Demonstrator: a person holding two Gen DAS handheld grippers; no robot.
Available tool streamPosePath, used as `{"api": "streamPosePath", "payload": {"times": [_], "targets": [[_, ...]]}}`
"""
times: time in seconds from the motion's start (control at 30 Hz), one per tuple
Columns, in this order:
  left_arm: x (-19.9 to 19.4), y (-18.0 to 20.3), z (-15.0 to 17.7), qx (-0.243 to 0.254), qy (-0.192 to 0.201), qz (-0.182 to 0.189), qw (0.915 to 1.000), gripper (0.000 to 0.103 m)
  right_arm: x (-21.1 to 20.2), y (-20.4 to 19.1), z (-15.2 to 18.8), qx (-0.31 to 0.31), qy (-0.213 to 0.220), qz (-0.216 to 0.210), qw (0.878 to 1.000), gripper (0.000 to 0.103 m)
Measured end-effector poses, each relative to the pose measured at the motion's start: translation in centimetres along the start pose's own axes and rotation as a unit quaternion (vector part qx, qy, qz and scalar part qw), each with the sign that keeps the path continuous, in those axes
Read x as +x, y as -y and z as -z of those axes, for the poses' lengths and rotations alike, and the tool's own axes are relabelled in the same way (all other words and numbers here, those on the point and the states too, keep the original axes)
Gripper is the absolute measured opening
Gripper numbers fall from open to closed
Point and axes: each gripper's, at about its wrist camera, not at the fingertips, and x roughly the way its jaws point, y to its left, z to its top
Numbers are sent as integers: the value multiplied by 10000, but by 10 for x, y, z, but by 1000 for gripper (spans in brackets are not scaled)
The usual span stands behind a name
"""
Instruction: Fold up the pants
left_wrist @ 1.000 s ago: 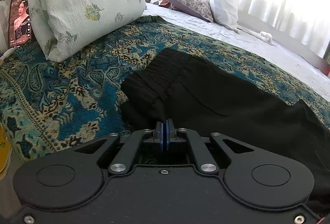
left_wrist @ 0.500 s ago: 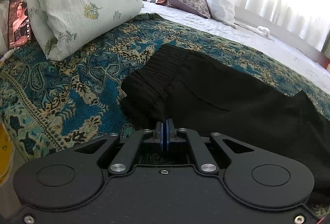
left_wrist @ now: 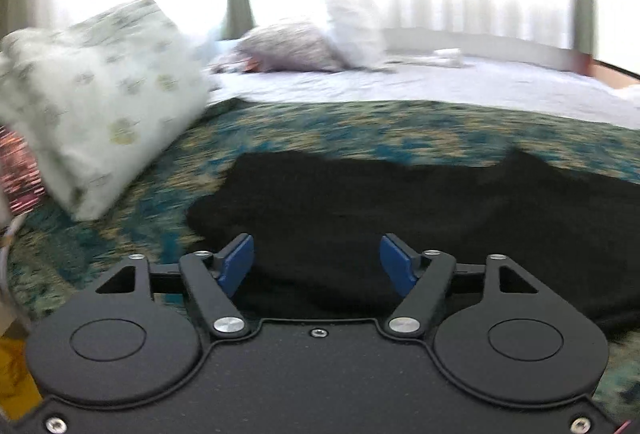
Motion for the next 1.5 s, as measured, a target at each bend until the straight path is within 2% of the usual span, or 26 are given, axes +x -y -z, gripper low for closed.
{"api": "streamPosePath", "payload": {"times": [0.13,0.17,0.2,0.27,0.33,0.4,0.53,0.67,0.7,0.77,0.9,1.0,1.1,1.23,1.37,1.43,1.5], "targets": [[-12,48,4,445,89,775,9960,80,8,4,-2,230,-8,-333,9992,48],[-13,62,5,532,142,906,9944,80,9,5,-3,298,-38,-379,9988,24],[-12,73,5,564,183,994,9933,80,10,5,-3,377,-88,-425,9983,10],[-7,96,3,500,189,1166,9917,82,7,3,-2,496,-104,-445,9977,6],[3,114,0,362,112,1306,9907,82,0,1,2,414,-37,-382,9984,5],[13,127,-1,262,30,1296,9912,82,-8,1,5,439,-12,-364,9984,4],[31,141,5,295,-146,1116,9932,82,-25,1,9,426,-5,-355,9985,4],[47,143,26,621,-476,747,9941,83,-22,-5,18,164,3,-32,9999,6],[48,139,32,606,-409,713,9948,83,-21,-2,19,149,22,13,9999,11],[48,131,37,490,-348,733,9955,83,-19,4,22,82,47,132,9999,22],[54,118,36,357,-421,650,9964,84,-7,36,37,285,-233,340,9987,22],[55,113,37,398,-417,692,9959,85,1,69,56,514,-578,695,9946,23],[56,114,36,409,-414,678,9960,86,10,115,85,955,-928,1055,9855,26],[55,114,36,390,-439,674,9960,86,16,185,130,1593,-1360,1667,9635,28],[55,114,35,381,-461,655,9961,86,12,252,176,2362,-1741,2343,9268,32],[57,115,34,383,-485,624,9961,87,4,285,193,2971,-1737,2567,9031,36],[59,117,33,374,-505,575,9964,87,0,310,207,3285,-1828,2855,8816,37]]}}
